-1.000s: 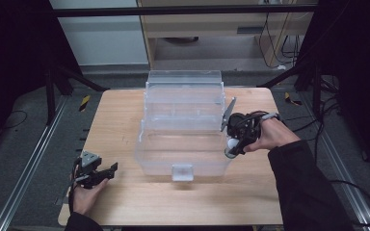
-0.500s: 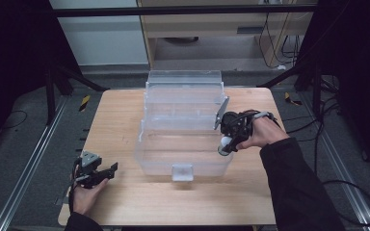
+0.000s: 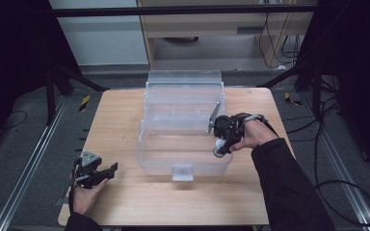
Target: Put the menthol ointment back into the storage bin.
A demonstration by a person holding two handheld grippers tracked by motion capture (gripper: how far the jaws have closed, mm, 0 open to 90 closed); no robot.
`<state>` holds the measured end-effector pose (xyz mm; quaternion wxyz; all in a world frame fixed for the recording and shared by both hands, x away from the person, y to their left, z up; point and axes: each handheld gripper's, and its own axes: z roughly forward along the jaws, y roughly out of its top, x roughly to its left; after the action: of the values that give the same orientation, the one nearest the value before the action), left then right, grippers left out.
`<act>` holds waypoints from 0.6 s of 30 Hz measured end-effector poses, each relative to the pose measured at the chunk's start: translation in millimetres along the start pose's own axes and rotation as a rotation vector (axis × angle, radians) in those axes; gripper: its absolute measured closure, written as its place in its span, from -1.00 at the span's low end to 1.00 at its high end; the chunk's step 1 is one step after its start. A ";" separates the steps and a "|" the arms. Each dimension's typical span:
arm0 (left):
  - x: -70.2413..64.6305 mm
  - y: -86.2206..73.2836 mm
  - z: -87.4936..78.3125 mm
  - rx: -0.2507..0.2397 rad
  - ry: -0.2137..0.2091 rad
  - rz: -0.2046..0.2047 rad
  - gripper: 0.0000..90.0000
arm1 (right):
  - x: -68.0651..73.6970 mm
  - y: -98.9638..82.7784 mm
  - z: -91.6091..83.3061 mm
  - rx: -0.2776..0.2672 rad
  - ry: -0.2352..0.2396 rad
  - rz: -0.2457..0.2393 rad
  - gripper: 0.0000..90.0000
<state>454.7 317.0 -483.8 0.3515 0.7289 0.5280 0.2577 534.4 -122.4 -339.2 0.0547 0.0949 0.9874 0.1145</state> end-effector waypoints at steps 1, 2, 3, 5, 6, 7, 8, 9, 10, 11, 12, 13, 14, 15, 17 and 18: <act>0.0 0.0 0.0 0.000 0.000 0.000 -0.33 | 0.0 0.0 0.0 0.000 0.000 0.000 0.12; 0.0 0.0 0.1 0.001 -0.001 -0.001 -0.33 | 0.0 -0.8 3.3 0.010 0.005 0.005 0.12; 0.0 0.0 0.2 0.001 0.000 0.000 -0.33 | -0.2 -1.5 5.0 0.012 0.007 0.004 0.12; -0.1 0.0 0.2 0.000 0.000 -0.001 -0.33 | -0.5 -3.0 7.9 0.015 0.009 0.007 0.12; -0.1 0.1 0.2 0.001 0.000 0.000 -0.33 | -0.7 -3.7 9.2 0.015 0.010 0.011 0.12; -0.1 0.1 0.2 0.001 0.000 0.000 -0.33 | -0.7 -3.7 9.2 0.015 0.010 0.011 0.12; -0.1 0.1 0.2 0.001 0.000 -0.001 -0.33 | -1.2 -5.2 11.9 0.017 0.015 0.009 0.12; -0.1 0.1 0.2 0.001 0.000 -0.001 -0.33 | -1.3 -5.7 13.0 0.017 0.018 0.008 0.12; -0.1 0.1 0.2 0.001 0.000 0.000 -0.33 | -1.3 -6.3 14.6 0.022 0.020 0.009 0.12; -0.1 0.1 0.2 0.001 0.000 0.000 -0.33 | -1.2 -6.9 15.9 0.020 0.021 0.012 0.12; -0.2 0.1 0.2 0.000 0.001 0.000 -0.33 | -1.3 -7.6 17.5 0.021 0.021 0.012 0.12; -0.2 0.1 0.2 0.000 0.001 0.000 -0.33 | -1.3 -7.6 17.5 0.021 0.021 0.012 0.12; -0.2 0.1 0.1 0.000 0.000 0.000 -0.33 | -1.4 -8.2 18.5 0.021 0.021 0.009 0.12; -0.2 0.1 0.2 0.000 0.001 0.001 -0.33 | -1.6 -9.1 20.2 0.021 0.024 0.007 0.12; -0.1 0.1 0.3 0.001 0.001 0.000 -0.33 | -1.2 -10.3 22.9 0.026 0.026 0.013 0.12; -0.1 0.1 0.3 0.001 0.001 0.000 -0.33 | -1.2 -10.3 22.9 0.026 0.026 0.013 0.12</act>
<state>454.9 316.8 -483.9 0.3509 0.7290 0.5281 0.2578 536.8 -127.5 -363.8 0.0397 0.1008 0.9888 0.1031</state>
